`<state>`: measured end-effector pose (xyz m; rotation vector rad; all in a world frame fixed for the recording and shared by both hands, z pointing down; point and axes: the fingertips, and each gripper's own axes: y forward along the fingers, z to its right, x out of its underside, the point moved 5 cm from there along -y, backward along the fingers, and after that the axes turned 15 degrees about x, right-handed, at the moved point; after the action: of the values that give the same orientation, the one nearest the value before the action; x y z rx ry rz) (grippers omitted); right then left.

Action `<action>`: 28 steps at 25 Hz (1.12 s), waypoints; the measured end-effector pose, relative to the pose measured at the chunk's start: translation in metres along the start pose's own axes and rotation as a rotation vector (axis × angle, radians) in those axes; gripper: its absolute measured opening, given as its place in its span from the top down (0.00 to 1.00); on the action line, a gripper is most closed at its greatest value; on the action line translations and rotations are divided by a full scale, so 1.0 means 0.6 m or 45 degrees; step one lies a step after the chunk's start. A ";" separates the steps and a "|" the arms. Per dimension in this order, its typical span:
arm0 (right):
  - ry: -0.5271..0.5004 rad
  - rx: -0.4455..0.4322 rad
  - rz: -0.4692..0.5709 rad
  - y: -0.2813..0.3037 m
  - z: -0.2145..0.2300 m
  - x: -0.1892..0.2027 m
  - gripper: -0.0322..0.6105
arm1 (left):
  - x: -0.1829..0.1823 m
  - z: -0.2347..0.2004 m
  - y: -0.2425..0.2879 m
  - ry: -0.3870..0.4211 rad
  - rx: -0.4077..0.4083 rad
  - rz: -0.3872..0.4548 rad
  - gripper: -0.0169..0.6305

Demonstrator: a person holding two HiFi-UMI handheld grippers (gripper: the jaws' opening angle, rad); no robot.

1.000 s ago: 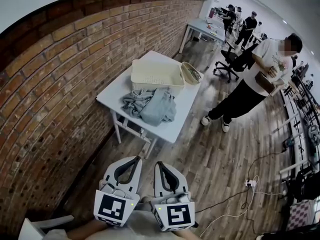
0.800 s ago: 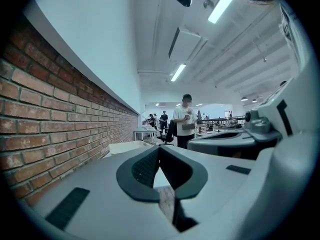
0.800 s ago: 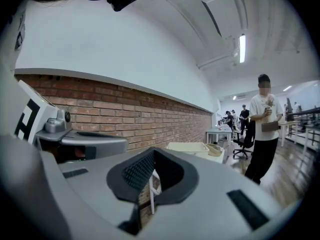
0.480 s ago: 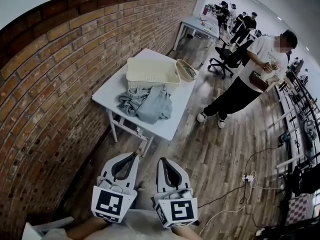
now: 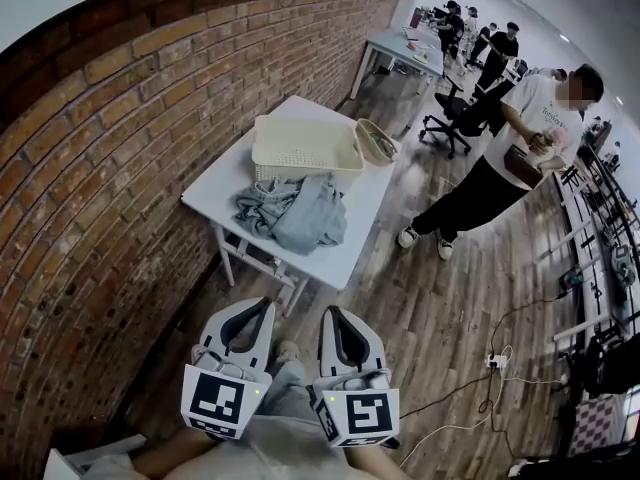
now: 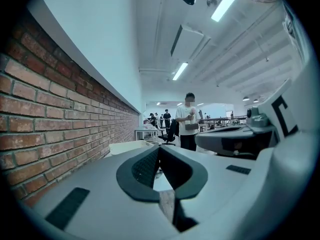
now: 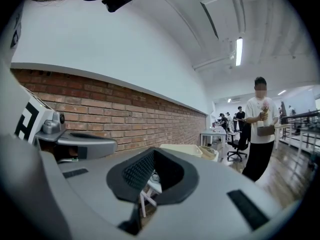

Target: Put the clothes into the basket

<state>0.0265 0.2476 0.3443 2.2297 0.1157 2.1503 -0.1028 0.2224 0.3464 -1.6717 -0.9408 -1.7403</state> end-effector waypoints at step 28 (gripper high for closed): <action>-0.045 -0.153 -0.085 0.333 0.115 0.013 0.94 | -0.008 -0.194 0.255 -0.047 -0.185 -0.061 0.96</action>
<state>0.1007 0.0509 0.3658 2.1645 0.0569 2.0265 -0.0534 0.0370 0.3608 -1.7918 -0.8958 -1.8544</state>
